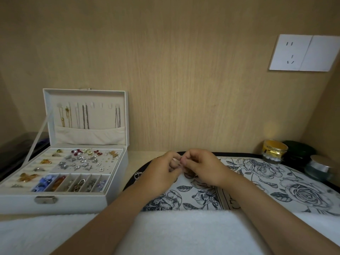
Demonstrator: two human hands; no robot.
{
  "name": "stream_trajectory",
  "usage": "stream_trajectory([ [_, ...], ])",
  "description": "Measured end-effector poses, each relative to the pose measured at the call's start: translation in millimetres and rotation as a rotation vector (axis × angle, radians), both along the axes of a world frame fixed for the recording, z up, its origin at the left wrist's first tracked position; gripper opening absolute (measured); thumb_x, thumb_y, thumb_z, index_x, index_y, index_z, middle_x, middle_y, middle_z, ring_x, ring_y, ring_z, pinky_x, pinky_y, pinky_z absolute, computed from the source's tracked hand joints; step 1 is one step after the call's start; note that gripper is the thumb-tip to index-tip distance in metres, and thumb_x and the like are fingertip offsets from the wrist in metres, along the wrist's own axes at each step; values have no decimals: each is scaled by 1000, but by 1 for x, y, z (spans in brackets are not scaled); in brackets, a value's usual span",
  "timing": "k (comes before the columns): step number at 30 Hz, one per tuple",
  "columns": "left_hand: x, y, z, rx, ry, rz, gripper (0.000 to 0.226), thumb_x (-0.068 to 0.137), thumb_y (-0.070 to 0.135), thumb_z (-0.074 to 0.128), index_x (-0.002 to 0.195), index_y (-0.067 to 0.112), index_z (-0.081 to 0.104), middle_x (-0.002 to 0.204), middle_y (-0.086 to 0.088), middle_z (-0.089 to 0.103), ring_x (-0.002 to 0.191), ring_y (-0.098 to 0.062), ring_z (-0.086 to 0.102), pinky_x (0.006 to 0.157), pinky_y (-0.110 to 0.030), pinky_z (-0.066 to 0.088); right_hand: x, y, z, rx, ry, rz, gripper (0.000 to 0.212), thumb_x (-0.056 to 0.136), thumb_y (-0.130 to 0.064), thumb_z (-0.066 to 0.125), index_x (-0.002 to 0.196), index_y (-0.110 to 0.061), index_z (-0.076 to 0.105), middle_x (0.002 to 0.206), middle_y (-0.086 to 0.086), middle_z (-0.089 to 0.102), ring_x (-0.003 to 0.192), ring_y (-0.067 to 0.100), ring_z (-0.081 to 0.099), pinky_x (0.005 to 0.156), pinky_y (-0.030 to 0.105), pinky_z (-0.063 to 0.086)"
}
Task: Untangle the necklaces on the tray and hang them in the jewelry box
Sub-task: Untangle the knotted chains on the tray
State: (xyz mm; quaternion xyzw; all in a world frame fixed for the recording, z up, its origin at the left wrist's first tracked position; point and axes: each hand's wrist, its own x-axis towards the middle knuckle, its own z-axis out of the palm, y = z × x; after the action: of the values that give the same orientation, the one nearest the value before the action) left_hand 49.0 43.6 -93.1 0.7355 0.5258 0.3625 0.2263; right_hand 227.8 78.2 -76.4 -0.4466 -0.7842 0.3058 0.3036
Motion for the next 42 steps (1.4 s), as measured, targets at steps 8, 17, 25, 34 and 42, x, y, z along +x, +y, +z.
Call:
stream_trajectory([
  [8, -4, 2, 2, 71, -186, 217, 12, 95, 21, 60, 84, 24, 66, 70, 9, 60, 57, 1, 51, 57, -18, 44, 1, -4, 6, -186, 144, 45, 12, 93, -12, 69, 104, -15, 73, 85, 3, 73, 76, 8, 65, 77, 24, 55],
  [17, -5, 1, -5, 212, 64, 305, 14, 104, 30, 41, 101, 21, 51, 62, 6, 55, 56, -15, 55, 55, -39, 46, 3, -2, 6, -91, 91, -85, 7, 92, -14, 72, 93, -17, 78, 68, -12, 71, 56, -7, 59, 58, 13, 46],
  [25, -7, 1, -4, 171, 105, 265, 13, 103, 30, 45, 102, 21, 54, 69, 4, 61, 61, -16, 58, 59, -42, 50, -3, 0, 7, -106, 304, -134, 12, 100, -14, 59, 91, -13, 68, 75, -1, 70, 69, 10, 65, 75, 30, 56],
  [34, -10, 0, 1, 246, 127, 328, 13, 103, 31, 42, 104, 23, 53, 65, 5, 59, 58, -15, 57, 55, -40, 47, -1, -3, 6, -180, 220, -50, 8, 97, -14, 63, 104, -18, 62, 68, -4, 63, 61, 6, 59, 60, 20, 46],
  [42, -7, 1, -1, 223, 79, 289, 13, 103, 29, 43, 105, 20, 52, 60, 5, 54, 53, -17, 52, 54, -40, 43, 1, -9, 4, 182, -99, -26, 28, 70, -35, 90, 80, -26, 65, 84, -14, 63, 63, -5, 53, 61, 11, 37],
])
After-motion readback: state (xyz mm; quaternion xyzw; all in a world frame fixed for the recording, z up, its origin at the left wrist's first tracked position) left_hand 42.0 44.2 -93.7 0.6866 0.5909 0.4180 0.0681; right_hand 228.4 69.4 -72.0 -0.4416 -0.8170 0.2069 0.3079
